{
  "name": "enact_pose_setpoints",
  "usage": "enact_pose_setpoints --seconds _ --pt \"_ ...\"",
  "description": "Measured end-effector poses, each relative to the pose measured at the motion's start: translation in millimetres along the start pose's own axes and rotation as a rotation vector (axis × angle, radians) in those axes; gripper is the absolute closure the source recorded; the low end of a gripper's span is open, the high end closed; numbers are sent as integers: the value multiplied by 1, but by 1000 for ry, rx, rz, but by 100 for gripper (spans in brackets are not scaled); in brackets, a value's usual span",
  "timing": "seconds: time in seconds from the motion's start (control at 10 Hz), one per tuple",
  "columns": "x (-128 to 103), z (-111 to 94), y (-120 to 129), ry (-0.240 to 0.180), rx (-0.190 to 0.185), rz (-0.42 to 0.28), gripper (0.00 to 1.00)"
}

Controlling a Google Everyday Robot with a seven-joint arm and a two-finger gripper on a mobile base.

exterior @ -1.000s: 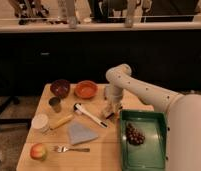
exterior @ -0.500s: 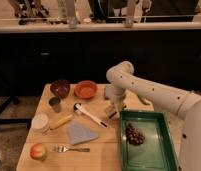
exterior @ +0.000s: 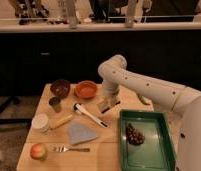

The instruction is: Place eraser in red bowl

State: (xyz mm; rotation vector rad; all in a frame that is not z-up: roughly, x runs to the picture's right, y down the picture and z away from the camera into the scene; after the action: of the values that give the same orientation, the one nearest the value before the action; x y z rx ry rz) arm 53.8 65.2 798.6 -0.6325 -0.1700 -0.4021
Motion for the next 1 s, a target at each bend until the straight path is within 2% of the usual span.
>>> enact_pose_setpoints --seconds 0.3,0.6,1.0 --pt "-17 1 -20 -13 -4 15 100" --pt "-14 1 -17 -7 -14 18 100" --pt "-14 1 -17 -11 -10 22 100"
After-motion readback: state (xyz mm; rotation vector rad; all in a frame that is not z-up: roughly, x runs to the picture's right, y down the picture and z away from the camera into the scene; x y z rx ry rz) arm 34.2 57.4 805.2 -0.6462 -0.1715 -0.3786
